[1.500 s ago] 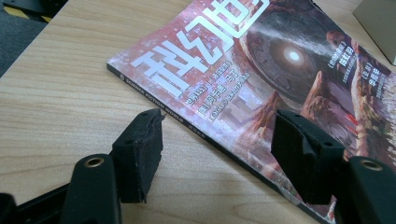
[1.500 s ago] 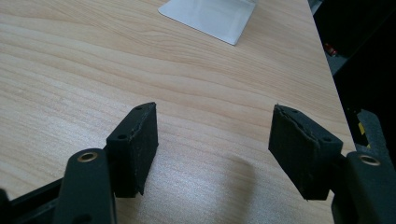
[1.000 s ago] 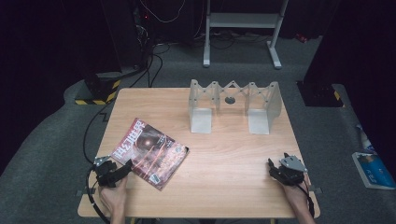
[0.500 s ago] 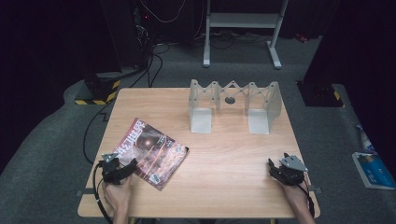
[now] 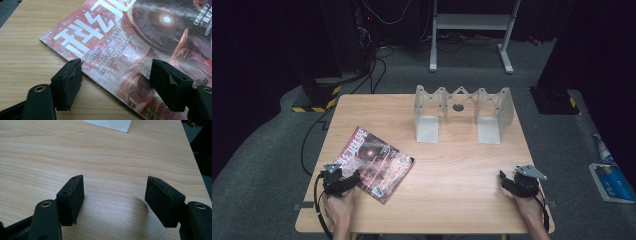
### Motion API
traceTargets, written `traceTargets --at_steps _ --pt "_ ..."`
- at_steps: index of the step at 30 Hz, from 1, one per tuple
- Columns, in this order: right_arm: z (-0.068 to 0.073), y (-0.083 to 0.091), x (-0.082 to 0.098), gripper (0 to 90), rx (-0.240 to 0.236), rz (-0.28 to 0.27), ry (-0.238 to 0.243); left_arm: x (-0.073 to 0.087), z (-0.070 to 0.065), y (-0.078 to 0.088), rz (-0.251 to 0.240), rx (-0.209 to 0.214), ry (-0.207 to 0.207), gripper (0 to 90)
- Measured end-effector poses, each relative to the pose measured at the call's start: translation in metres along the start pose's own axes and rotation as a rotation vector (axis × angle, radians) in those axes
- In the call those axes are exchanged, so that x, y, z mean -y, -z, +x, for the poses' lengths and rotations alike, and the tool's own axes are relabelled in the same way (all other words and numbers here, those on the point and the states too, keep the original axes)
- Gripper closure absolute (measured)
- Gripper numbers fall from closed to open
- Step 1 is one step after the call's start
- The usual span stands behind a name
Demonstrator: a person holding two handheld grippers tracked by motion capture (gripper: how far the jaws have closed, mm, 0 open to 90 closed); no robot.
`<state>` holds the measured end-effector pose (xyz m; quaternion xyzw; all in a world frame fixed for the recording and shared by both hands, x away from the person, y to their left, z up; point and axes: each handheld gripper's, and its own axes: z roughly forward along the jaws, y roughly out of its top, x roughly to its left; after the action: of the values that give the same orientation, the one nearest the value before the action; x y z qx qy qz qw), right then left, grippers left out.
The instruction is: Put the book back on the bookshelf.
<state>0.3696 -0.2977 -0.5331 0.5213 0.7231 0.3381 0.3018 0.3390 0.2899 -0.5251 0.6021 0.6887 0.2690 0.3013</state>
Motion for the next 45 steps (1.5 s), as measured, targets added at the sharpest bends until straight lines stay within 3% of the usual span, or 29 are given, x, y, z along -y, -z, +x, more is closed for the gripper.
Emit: traceTargets --at_steps 7,14,22,29,38,41,45 --pt "-0.003 -0.001 -0.001 27.6 -0.055 0.028 -0.044 -0.001 -0.001 0.0 0.008 0.001 -0.002 26.1" --pt "-0.005 -0.001 0.0 25.9 -0.073 0.017 -0.049 -0.003 -0.005 -0.001 0.019 0.013 -0.021 27.6" --pt "-0.003 0.001 0.003 35.0 -0.064 -0.002 -0.045 -0.004 -0.009 -0.002 0.018 0.03 -0.038 29.1" --pt "-0.007 0.001 0.002 35.4 -0.104 -0.005 -0.062 -0.002 -0.016 -0.001 0.013 0.041 -0.059 31.1" --pt "-0.01 0.002 -0.002 30.6 -0.195 0.005 -0.111 0.0 -0.027 -0.001 0.015 0.069 -0.084 31.1" --pt "-0.013 0.003 -0.004 29.6 -0.266 0.003 -0.161 0.001 -0.03 0.0 0.014 0.077 -0.094 31.1" --pt "-0.013 0.003 -0.006 29.7 -0.327 0.026 -0.181 0.002 -0.035 0.001 0.014 0.087 -0.104 31.2"
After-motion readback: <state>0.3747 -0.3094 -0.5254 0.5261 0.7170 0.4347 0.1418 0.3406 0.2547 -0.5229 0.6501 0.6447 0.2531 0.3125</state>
